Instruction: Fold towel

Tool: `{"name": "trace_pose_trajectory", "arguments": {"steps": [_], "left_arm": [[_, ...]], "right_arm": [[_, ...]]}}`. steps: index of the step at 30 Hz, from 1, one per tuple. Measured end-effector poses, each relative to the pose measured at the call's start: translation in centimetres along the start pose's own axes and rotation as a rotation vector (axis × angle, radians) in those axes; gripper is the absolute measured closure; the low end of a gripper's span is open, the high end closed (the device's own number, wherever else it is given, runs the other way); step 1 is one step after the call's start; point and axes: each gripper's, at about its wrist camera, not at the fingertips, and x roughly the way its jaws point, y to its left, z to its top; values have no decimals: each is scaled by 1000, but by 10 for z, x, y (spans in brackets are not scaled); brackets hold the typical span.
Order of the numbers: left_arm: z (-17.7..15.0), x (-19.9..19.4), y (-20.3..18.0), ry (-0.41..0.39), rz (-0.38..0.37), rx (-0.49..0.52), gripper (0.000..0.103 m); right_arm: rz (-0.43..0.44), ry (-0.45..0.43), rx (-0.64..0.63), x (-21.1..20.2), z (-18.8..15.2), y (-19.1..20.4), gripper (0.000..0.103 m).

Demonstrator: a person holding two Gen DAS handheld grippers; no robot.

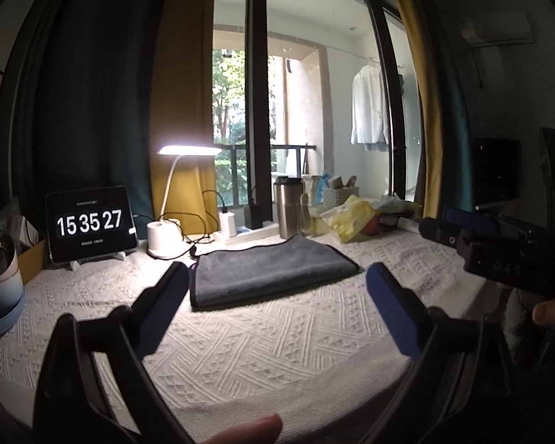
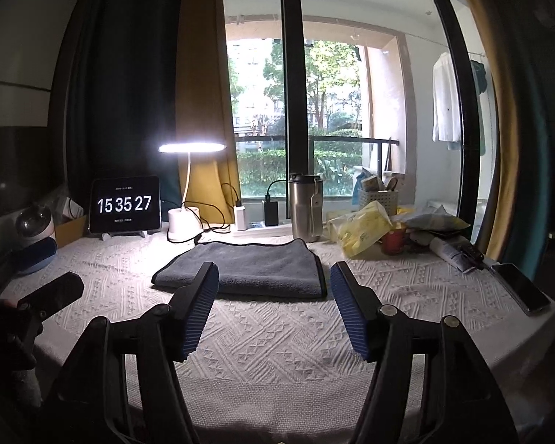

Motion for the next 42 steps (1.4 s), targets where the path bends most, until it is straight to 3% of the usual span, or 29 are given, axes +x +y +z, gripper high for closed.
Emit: {"name": "trace_pose_trajectory", "arguments": {"steps": [14, 42], "left_arm": [[6, -9, -7, -43, 10, 13, 6], [6, -2, -14, -34, 6, 17, 6]], "right_arm": [[-5, -28, -6, -6, 3, -2, 37], [-11, -17, -4, -5, 1, -6, 37]]}}
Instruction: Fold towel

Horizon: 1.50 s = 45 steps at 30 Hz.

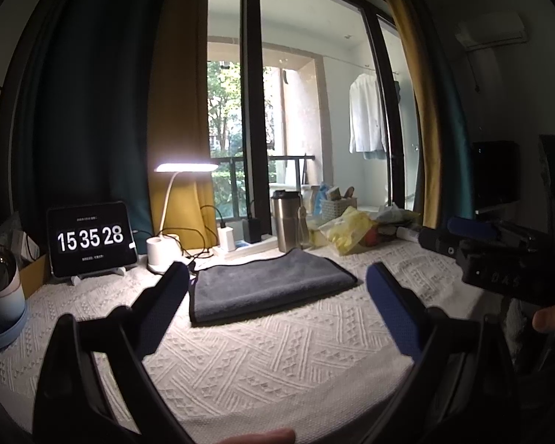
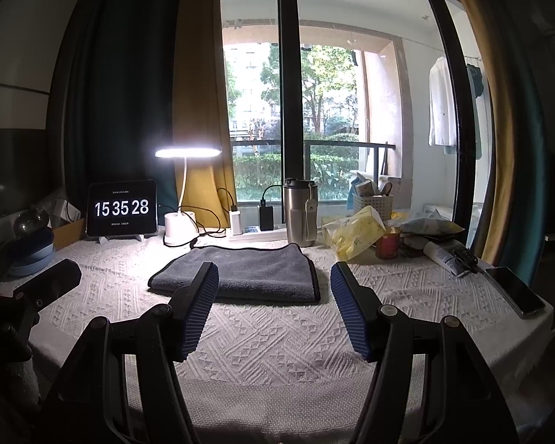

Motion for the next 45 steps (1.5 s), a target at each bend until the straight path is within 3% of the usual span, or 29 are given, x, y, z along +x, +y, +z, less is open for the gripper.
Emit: {"name": "trace_pose_trajectory", "arguments": {"steps": [45], "left_arm": [[1, -1, -2, -8, 3, -3, 6]], "right_arm": [[3, 12, -3, 3, -3, 7, 37]]}}
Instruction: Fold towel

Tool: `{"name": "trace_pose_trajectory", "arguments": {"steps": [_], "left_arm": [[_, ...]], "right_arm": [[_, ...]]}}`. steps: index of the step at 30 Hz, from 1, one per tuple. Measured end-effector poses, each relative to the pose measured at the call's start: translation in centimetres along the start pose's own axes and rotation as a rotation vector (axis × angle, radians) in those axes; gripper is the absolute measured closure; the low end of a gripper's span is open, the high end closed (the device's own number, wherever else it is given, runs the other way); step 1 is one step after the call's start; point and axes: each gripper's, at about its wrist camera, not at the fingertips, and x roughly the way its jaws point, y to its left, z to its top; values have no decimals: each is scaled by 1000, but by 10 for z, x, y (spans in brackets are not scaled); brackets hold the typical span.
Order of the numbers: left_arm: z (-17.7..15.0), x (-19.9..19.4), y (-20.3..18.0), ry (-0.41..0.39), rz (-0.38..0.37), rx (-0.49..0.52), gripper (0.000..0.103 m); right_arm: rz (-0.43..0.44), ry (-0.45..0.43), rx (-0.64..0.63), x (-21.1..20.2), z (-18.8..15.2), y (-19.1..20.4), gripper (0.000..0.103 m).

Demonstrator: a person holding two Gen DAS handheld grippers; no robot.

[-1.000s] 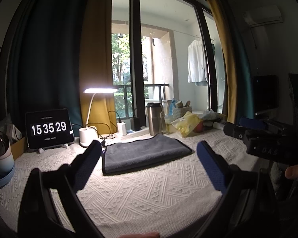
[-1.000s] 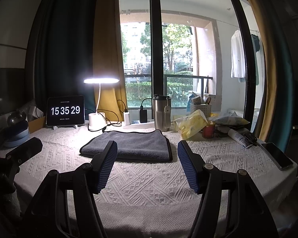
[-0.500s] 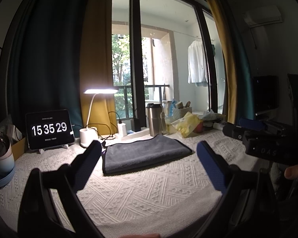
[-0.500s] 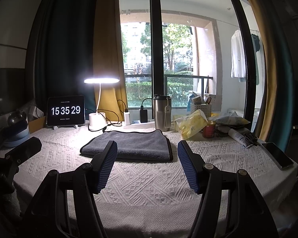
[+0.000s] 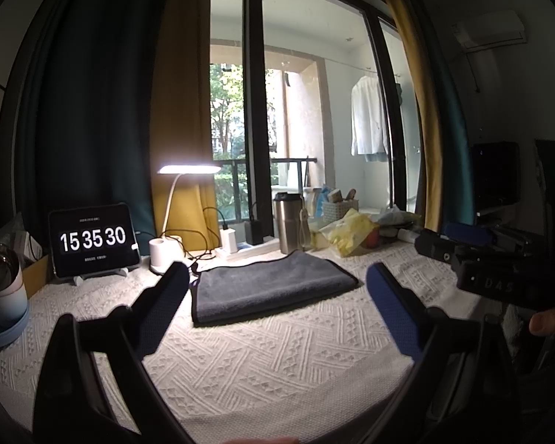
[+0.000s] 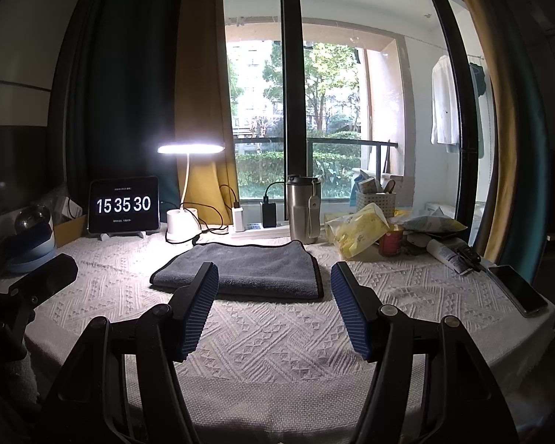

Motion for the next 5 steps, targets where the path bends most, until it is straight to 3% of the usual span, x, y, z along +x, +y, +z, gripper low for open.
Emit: {"name": "trace_pose_trajectory", "arguments": {"steps": [5], "left_arm": [[3, 1, 3, -4, -2, 1, 6]], "right_arm": [[11, -2, 9, 1, 0, -2, 37]]}}
